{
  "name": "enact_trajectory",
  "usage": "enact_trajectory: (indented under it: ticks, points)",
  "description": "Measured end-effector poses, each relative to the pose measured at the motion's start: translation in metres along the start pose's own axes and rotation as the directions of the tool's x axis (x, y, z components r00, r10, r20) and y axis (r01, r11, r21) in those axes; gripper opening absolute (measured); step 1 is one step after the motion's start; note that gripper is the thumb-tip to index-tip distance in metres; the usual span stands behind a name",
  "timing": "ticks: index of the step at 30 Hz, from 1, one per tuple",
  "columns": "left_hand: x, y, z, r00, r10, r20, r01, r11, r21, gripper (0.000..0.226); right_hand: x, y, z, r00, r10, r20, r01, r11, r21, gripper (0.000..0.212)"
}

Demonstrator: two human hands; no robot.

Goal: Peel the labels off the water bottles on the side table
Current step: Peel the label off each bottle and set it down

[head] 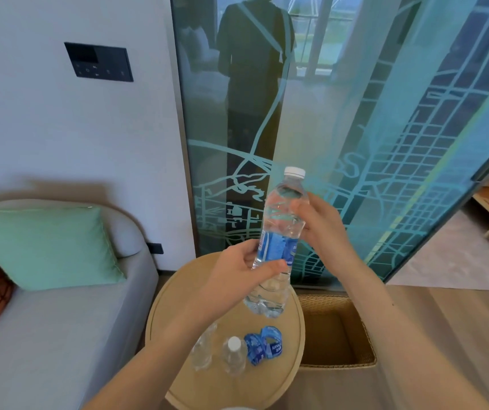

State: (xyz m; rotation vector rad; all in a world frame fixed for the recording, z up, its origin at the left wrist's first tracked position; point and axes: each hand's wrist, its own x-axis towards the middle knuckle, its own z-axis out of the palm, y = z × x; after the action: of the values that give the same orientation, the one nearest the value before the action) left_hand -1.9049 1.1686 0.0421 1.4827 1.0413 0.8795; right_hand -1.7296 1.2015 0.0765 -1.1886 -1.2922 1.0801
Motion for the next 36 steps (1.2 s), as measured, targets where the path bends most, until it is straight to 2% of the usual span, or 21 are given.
enact_trajectory:
  ticks: [2,3,4,6,8,12,15,16,21,27,31,36]
  points:
    - [-0.004,0.000,0.000,1.000,-0.027,-0.006,0.027,1.000,0.013,0.034,-0.002,0.001,-0.002,1.000,0.000,0.026,0.003,0.991,-0.131,0.063]
    - [-0.006,0.001,0.000,0.999,-0.034,-0.006,0.034,0.999,0.026,0.034,-0.002,0.002,-0.002,1.000,0.013,0.029,-0.008,0.988,-0.157,0.067]
    - [-0.009,0.001,0.001,0.999,-0.038,-0.006,0.039,0.998,0.046,0.035,-0.003,0.003,-0.003,0.999,0.021,0.024,-0.017,0.987,-0.157,0.062]
    - [-0.012,0.003,0.002,0.999,-0.045,-0.011,0.046,0.995,0.088,0.036,-0.005,0.008,-0.003,1.000,0.010,-0.003,-0.010,0.993,-0.119,0.039]
    - [-0.014,0.003,0.002,0.999,-0.042,-0.011,0.043,0.991,0.125,0.037,-0.009,0.009,0.000,1.000,-0.018,-0.026,0.015,0.996,-0.083,0.031]
    - [-0.015,0.002,-0.001,0.999,-0.040,-0.007,0.041,0.983,0.178,0.044,-0.016,0.005,0.004,0.997,-0.055,-0.044,0.055,0.998,-0.014,0.039]
    - [-0.012,0.001,-0.003,0.992,0.030,-0.122,-0.010,0.987,0.163,0.041,-0.016,0.004,0.007,0.991,-0.090,-0.096,0.089,0.996,-0.017,0.065]
    - [-0.010,0.001,-0.004,0.984,0.051,-0.169,-0.026,0.989,0.148,0.038,-0.016,0.004,0.007,0.989,-0.100,-0.105,0.097,0.995,-0.029,0.067]
    - [-0.006,0.001,-0.002,0.967,0.121,-0.226,-0.087,0.984,0.157,0.016,-0.017,0.009,0.007,0.989,-0.106,-0.100,0.100,0.993,-0.065,0.044]
    - [-0.013,0.000,0.003,0.961,0.136,-0.241,-0.103,0.984,0.144,0.007,-0.017,0.015,0.007,0.989,-0.091,-0.115,0.086,0.995,-0.048,0.059]
    - [-0.013,-0.001,0.004,0.951,0.132,-0.280,-0.087,0.982,0.168,0.012,-0.017,0.017,0.008,0.988,-0.089,-0.123,0.086,0.996,-0.035,0.048]
    - [-0.008,-0.005,-0.002,0.949,0.135,-0.285,-0.091,0.983,0.162,0.009,-0.019,0.015,0.006,0.989,-0.091,-0.119,0.090,0.996,-0.012,0.046]
